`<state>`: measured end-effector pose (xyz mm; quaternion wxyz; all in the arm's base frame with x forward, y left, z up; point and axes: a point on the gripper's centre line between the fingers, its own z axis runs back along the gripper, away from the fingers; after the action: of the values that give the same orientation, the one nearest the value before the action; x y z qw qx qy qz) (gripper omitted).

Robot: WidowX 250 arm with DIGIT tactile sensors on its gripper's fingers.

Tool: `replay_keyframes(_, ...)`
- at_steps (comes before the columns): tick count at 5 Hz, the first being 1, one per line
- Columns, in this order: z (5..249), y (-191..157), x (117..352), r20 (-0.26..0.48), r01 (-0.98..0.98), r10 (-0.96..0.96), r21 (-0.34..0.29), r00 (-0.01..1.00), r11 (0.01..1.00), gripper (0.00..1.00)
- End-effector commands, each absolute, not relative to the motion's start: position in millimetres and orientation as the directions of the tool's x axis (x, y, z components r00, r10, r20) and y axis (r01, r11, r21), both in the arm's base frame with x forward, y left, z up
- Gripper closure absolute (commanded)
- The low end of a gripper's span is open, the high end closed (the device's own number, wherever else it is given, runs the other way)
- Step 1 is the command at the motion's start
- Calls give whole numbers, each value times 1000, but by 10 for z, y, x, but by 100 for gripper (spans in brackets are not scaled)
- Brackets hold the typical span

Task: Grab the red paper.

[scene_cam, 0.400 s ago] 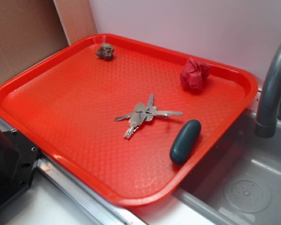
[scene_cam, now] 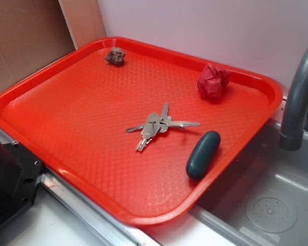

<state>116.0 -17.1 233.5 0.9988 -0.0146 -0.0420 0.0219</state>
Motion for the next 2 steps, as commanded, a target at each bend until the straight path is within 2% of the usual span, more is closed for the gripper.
replay_keyframes(1,1572,-392,2033,145,34,-48,100,988,994,0)
replay_keyframes(2,1328,-581,2341,234,94,-117,107,965,990,0)
